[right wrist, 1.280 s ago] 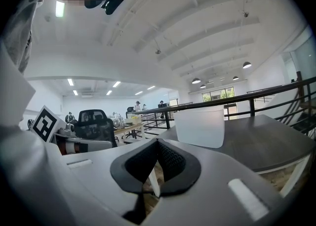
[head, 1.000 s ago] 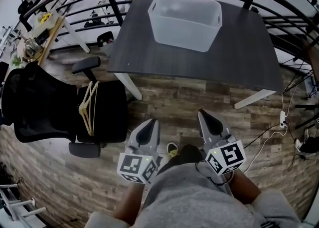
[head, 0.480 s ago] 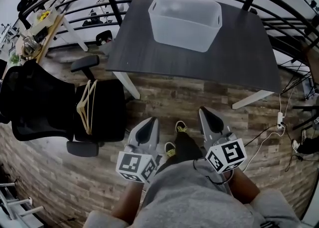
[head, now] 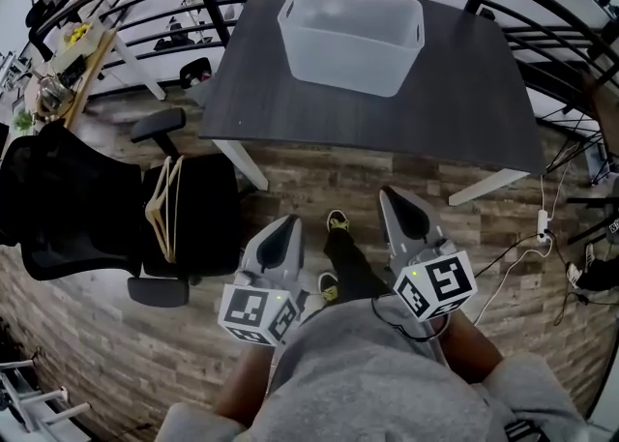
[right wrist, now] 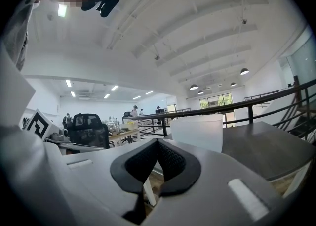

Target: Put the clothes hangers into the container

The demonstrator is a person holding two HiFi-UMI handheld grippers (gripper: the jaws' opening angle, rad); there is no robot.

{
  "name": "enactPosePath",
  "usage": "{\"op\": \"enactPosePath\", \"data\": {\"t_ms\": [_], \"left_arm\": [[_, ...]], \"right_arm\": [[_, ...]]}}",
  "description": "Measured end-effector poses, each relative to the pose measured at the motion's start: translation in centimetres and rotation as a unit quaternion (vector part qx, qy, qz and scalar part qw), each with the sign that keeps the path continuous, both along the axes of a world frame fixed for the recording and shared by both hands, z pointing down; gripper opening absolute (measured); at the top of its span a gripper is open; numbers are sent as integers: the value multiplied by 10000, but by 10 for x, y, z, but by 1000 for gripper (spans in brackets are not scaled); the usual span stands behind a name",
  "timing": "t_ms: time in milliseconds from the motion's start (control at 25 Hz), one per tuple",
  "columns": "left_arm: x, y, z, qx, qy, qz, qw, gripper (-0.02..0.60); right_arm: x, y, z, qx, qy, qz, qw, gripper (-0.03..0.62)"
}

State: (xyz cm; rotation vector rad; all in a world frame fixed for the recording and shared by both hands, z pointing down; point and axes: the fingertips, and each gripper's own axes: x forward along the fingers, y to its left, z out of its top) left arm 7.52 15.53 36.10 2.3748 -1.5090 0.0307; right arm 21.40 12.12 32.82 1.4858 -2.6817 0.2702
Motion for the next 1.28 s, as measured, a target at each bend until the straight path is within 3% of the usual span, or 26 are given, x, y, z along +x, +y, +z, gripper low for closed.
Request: {"op": "enactPosePath", "data": {"t_ms": [760, 1280], "left_arm": [[-1, -88, 13, -124, 18, 23, 9999, 11], [-38, -198, 14, -348, -136, -462, 9982, 11]], "right_arm": [[-22, -94, 8, 15, 11, -177, 9998, 0], [-67, -206, 14, -212, -128, -705, 9972, 0]]}}
